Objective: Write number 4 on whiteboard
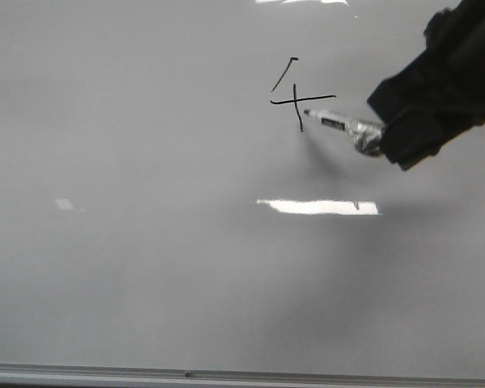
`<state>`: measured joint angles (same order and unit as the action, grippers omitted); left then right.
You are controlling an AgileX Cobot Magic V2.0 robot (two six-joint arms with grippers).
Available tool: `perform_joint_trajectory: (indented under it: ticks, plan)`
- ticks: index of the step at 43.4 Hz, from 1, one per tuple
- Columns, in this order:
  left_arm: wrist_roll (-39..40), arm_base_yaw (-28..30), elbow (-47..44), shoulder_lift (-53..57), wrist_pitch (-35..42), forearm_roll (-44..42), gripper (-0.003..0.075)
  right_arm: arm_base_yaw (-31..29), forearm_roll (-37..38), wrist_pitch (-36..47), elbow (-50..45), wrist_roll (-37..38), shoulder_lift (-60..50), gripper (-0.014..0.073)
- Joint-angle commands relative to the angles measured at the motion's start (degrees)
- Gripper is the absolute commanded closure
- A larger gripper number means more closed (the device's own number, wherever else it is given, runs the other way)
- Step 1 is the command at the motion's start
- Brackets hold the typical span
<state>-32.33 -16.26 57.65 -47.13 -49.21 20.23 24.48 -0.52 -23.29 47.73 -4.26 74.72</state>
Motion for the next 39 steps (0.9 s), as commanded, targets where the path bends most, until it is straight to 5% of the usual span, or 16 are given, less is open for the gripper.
perform_joint_trajectory:
  ticks: [1, 11, 19, 26, 39]
  plan:
    - [-0.2, -0.2, 1.7, -0.7, 3.2, 2.8, 0.0331, 0.0, -0.4, 0.8, 1.8, -0.5, -7.4, 0.0662]
    - [-6.0, -7.8, 7.5, -8.7, -3.6, 5.3, 0.0321, 0.0, -2.3, -14.0, 1.8, -10.5, -19.3, 0.0662]
    - [-8.0, -17.9, 13.0, -16.9, -3.5, 4.5, 0.0220, 0.0, -13.3, -29.0, 1.8, -32.7, -24.9, 0.0662]
    - [-12.0, -27.5, 17.5, -25.3, -3.8, 3.3, 0.0214, 0.0, -26.8, -35.9, 1.8, -49.5, -26.0, 0.0662]
    - [-15.1, -39.1, 23.4, -37.3, -7.3, 3.2, 0.0216, 0.0, -29.4, -35.2, 1.8, -52.0, -25.8, 0.0662]
